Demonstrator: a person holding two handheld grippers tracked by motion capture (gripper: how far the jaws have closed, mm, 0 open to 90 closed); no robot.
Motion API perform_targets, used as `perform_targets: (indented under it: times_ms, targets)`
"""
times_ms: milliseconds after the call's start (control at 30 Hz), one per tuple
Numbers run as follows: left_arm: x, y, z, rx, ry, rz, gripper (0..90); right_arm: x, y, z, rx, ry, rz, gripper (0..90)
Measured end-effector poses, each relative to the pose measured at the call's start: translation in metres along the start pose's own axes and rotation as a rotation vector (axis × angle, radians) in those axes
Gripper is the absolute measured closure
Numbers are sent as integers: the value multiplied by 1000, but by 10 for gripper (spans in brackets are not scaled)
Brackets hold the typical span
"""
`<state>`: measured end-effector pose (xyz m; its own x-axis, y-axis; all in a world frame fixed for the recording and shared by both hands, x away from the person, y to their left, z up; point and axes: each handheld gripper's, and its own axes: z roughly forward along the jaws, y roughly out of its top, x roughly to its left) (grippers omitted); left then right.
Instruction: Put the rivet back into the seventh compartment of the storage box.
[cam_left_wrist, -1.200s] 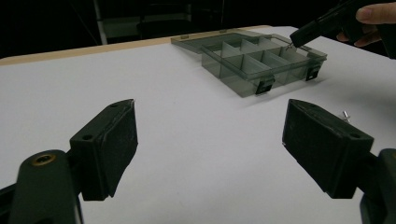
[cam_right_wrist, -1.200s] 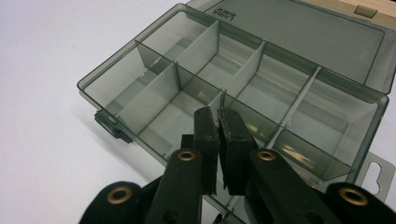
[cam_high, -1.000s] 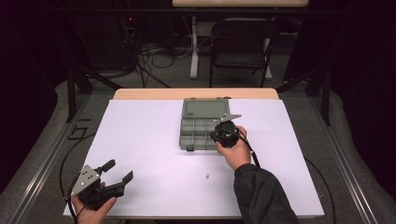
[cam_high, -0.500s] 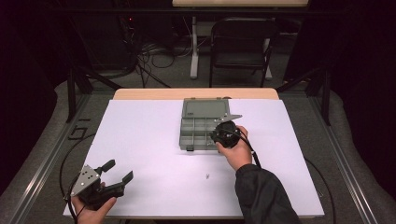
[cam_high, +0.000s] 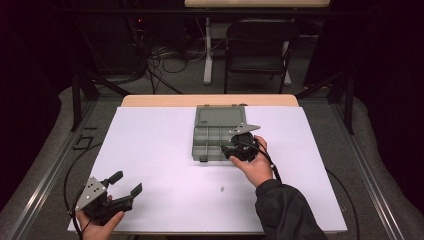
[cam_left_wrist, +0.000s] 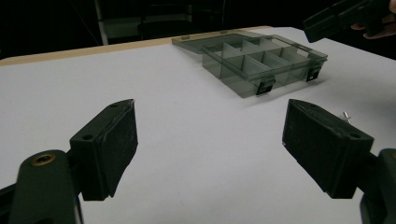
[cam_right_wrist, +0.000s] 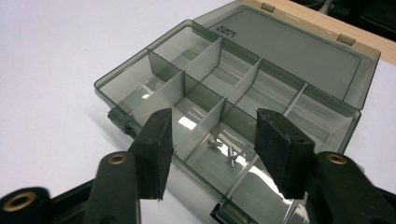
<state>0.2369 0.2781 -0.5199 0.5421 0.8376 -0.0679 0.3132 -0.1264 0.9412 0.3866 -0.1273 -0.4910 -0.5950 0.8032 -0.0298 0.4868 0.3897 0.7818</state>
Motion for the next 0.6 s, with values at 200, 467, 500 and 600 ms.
perform_targets:
  times_ms: [200, 467, 500, 600]
  targets:
    - [0, 0, 0, 0, 0, 1, 180, 8, -3, -9, -14, 0, -22, 421]
    - [-1, 0, 0, 0, 1, -3, 180, 13, -16, -21, -24, 3, -19, 408]
    - [-1, 0, 0, 1, 0, -2, 180, 14, -18, -22, -22, 3, -16, 408]
    - [-1, 0, 0, 0, 0, -2, 180, 17, -23, -26, -40, 10, -20, 408]
